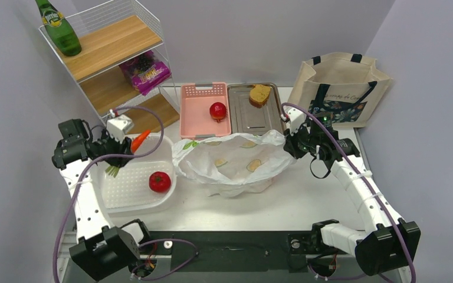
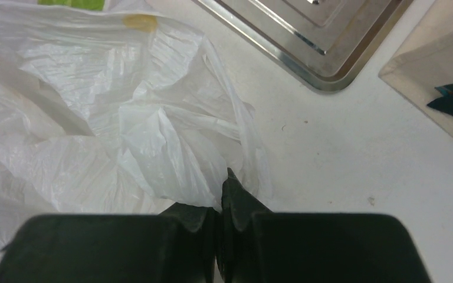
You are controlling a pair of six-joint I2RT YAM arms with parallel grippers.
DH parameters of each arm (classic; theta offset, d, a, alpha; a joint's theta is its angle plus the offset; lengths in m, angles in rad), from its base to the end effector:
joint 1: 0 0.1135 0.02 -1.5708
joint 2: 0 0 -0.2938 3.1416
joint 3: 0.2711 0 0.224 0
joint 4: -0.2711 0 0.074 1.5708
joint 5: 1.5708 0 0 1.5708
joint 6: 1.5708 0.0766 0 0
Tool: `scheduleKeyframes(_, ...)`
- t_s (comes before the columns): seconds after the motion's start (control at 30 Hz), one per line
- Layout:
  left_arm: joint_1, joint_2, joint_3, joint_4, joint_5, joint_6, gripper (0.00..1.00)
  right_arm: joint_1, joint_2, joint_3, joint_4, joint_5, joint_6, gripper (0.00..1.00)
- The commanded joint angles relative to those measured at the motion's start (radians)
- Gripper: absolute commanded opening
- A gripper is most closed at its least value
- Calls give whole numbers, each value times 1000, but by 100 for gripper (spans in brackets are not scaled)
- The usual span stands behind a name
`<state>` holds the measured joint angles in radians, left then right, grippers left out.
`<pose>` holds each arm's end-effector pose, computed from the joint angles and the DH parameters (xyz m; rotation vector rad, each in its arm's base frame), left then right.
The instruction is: Untie the knot of the grocery bags and take out the mixed food
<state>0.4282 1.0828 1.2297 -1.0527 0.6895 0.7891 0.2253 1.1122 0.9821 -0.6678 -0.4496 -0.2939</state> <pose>0.1741 0.0259 0.3592 0.6677 2.1296 -0.2152 0.1988 0.0797 0.3061 -0.8014 2.1793 0.4961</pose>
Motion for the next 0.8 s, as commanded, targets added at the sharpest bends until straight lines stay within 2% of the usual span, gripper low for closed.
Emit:
scheduleKeyframes(0.0,124,24,-134,-160,-118,344,9,23,29,95,73,-23,20,0)
scheduleKeyframes(0.13,135,28,-228,-79,-207,394,13,43,-4,96,128,-64,27,0)
scheduleKeyframes(0.2,135,23,-271,-38,-236,411,19,77,-48,64,145,-63,-16,0)
scheduleKeyframes(0.27,135,14,-312,4,-263,417,33,117,-92,30,137,-37,-90,0)
scheduleKeyframes(0.33,135,2,-335,19,-262,425,61,168,-110,38,103,30,-164,0)
scheduleKeyframes(0.4,135,-16,-335,16,-218,420,69,209,-105,92,63,88,-199,0)
scheduleKeyframes(0.47,135,-37,-315,23,-152,385,71,246,-91,161,21,140,-205,0)
scheduleKeyframes(0.57,133,-64,-256,87,-52,229,73,281,-69,213,-26,206,-207,0)
scheduleKeyframes(0.7,117,-68,-135,221,131,-65,73,286,-52,136,-29,221,-204,0)
scheduleKeyframes(0.77,51,-57,-53,259,169,-179,73,287,-52,78,15,227,-179,0)
